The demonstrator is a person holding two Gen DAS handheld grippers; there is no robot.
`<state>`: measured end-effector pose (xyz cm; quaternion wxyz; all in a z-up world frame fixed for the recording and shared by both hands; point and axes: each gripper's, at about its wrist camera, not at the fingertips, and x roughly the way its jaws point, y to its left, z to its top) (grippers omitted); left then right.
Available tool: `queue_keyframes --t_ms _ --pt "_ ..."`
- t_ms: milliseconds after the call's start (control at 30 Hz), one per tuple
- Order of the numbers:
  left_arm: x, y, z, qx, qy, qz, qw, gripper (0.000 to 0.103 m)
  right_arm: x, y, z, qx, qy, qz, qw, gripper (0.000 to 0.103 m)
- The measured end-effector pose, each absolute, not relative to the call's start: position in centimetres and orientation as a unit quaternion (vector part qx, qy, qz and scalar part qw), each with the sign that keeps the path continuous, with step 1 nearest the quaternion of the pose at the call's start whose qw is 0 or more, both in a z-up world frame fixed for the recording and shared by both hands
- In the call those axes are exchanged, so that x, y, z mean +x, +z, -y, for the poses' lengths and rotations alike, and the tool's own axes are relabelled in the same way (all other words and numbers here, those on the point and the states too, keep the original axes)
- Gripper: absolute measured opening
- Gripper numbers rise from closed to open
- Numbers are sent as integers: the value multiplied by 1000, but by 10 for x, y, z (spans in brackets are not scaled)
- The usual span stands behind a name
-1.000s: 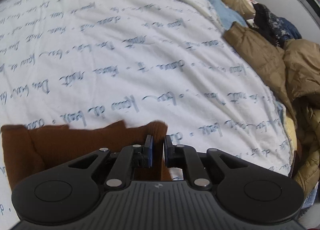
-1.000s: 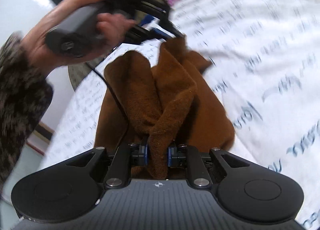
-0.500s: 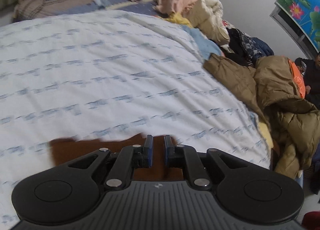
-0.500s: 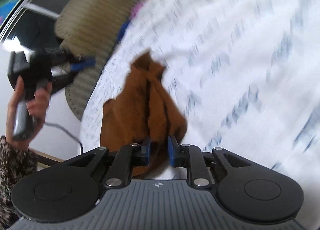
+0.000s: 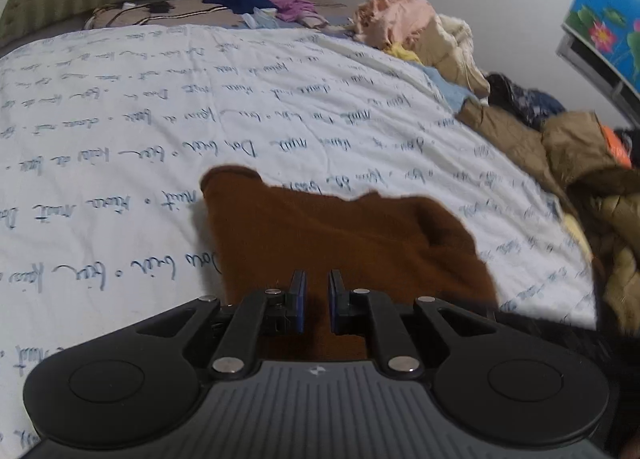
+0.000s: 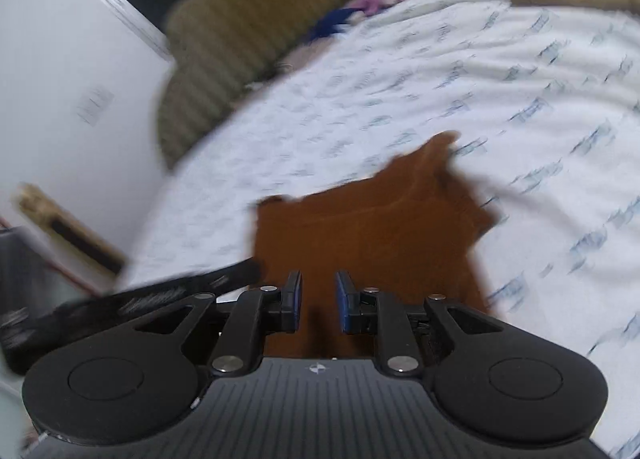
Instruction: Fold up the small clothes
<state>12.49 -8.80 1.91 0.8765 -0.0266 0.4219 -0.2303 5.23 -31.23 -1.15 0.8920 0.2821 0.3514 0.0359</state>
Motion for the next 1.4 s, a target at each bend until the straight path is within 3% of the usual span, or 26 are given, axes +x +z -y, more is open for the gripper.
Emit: queue_keyframes --t_ms 33,67,100,167,400,433,467,500,733,867,967,1033,1067,1133,1267,1300,1400 --pt "126 12 91 -22 -225 -419 879 12 57 -19 315 257 -3 -366 895 12" --pt "129 3 95 -13 -216 -423 880 12 63 -34 324 258 -24 -381 887 1" --pt "132 -7 98 -7 -214 -429 878 12 66 -51 338 293 -26 -389 873 0" --pt "132 -22 99 -7 -216 -434 875 11 64 -61 356 341 2 -380 860 0" --pt "138 -10 97 -13 -218 -423 879 12 86 -41 358 317 -5 -394 863 1" --pt "141 -6 96 -15 -219 -421 880 12 78 -35 360 322 3 -384 865 4" --pt "143 -3 97 -13 -218 -418 882 12 76 -27 359 318 9 -371 872 16" --pt "148 -2 99 -8 -213 -416 884 12 73 -19 358 310 9 -362 879 19" --pt "185 -11 121 24 -198 -407 892 12 101 -16 338 253 7 -377 891 19" --pt "206 -28 138 65 -200 -433 876 12 114 -45 341 237 3 -403 884 6" --pt "201 -24 141 75 -194 -429 879 12 110 -39 352 257 10 -405 877 6" --pt "187 -14 137 79 -201 -418 883 13 91 -20 354 250 20 -381 890 14" --pt "176 -9 132 73 -208 -411 884 13 77 -11 353 248 32 -370 895 23" --pt "156 -3 123 63 -213 -408 885 13 48 1 345 231 58 -360 902 25" --pt "103 2 102 64 -224 -397 888 13 -9 7 322 161 38 -347 923 66" --pt "90 3 96 64 -220 -389 892 13 -22 7 319 148 35 -343 927 71" --pt "52 9 78 52 -222 -375 899 14 -50 3 319 164 63 -348 921 71"
